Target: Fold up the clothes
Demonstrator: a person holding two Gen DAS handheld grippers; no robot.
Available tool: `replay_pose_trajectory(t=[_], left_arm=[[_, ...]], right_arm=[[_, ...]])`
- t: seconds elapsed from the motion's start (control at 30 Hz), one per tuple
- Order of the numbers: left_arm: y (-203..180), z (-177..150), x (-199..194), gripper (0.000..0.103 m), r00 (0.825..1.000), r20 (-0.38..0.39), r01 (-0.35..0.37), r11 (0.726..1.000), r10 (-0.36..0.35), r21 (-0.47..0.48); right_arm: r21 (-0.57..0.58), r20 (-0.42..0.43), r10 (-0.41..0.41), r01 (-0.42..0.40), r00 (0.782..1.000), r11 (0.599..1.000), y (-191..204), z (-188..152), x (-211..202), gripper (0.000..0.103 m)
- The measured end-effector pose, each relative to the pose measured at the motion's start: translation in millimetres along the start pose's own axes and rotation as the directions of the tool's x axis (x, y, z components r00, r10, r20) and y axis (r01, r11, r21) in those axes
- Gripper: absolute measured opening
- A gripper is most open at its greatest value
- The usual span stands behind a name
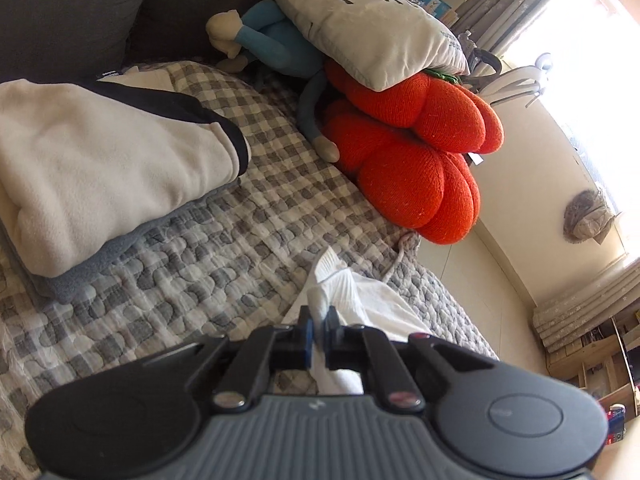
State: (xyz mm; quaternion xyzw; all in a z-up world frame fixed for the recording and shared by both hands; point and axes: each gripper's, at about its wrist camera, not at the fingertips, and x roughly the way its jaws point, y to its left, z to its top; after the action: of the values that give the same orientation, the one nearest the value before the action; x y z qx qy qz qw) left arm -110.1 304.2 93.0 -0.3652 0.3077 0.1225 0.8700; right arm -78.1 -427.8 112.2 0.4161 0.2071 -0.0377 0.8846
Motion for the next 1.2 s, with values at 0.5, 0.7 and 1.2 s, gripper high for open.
replay_pose_trajectory(t=[0.5, 0.7, 1.2], left_arm=[[55, -33, -1, 0.005, 0.991, -0.109, -0.072, 0.992, 0.083, 0.102], [48, -26, -11, 0.005, 0.995, -0.086, -0.047, 0.994, 0.056, 0.098], [64, -40, -12, 0.005, 0.990, -0.107, -0.081, 0.990, 0.094, 0.115]], right_arm=[[-0.131, -0.275, -0.159, 0.127, 0.948, 0.983, -86, -70, -26, 0.003], [-0.122, -0.241, -0.115, 0.088, 0.964, 0.989, -75, -54, -45, 0.003], [-0.108, -0.236, -0.106, 0.082, 0.966, 0.991, -103, -56, -70, 0.003]])
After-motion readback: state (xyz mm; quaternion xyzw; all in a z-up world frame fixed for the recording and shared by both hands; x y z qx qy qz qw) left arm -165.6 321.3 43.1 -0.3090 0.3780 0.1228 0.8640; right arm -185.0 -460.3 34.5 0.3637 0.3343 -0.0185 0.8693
